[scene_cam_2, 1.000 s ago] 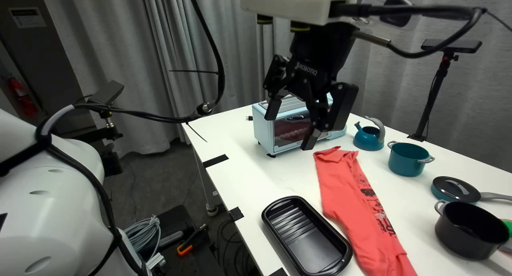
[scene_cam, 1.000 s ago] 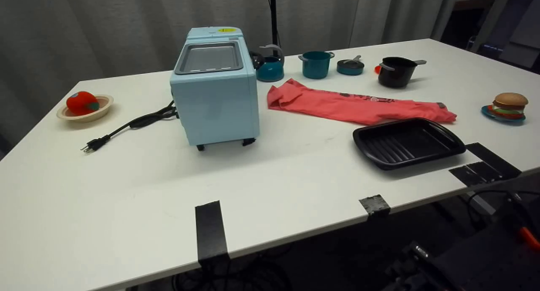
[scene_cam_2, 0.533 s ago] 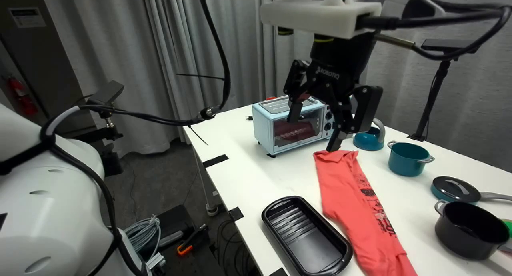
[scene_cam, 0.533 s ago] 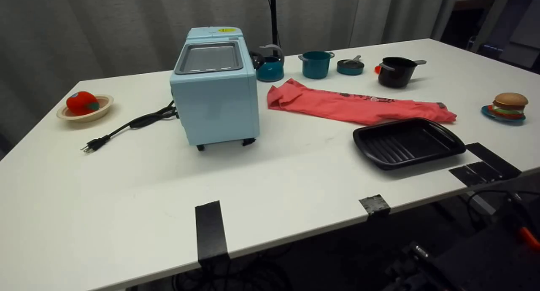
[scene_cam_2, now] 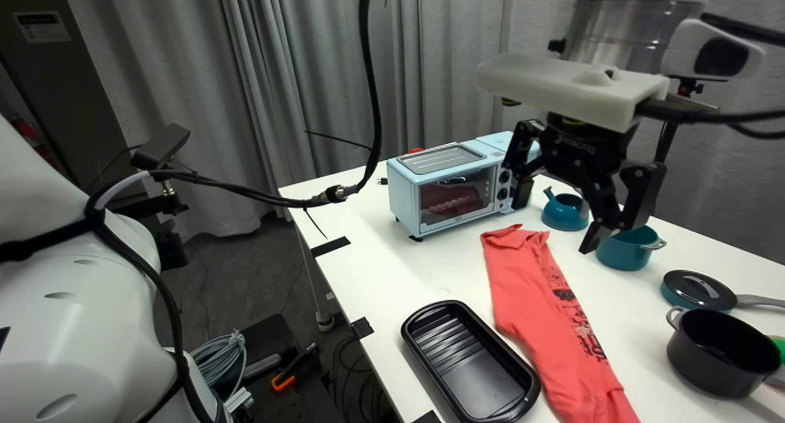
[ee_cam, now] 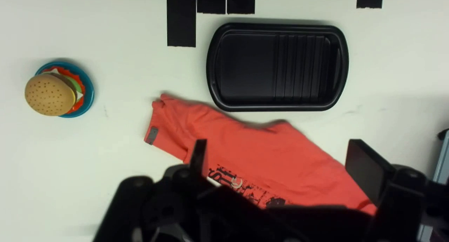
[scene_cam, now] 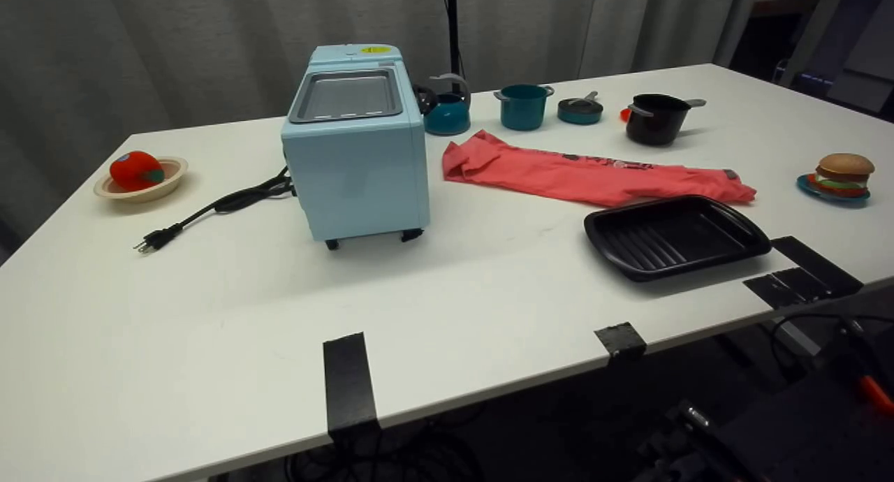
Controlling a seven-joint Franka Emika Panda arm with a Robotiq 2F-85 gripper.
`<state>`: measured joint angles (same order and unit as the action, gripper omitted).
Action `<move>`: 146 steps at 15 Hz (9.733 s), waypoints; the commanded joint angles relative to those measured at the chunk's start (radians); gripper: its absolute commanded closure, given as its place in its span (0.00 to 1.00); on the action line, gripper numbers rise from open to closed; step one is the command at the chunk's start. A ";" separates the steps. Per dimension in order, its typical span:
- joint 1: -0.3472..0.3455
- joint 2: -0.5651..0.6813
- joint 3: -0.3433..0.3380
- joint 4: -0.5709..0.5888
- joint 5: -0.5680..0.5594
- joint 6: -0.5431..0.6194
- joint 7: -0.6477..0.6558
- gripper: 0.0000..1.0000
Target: Fold the orange shirt once
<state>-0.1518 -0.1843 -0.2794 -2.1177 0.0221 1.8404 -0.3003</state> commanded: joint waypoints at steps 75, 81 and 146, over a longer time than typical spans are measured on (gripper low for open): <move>-0.204 0.658 0.072 0.187 0.057 0.467 0.073 0.98; -0.170 0.570 0.091 0.203 0.057 0.437 0.112 0.98; 0.031 0.417 0.243 0.104 0.196 0.643 0.306 0.00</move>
<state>-0.1116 0.3109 -0.0337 -1.9184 0.2049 2.4563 0.0439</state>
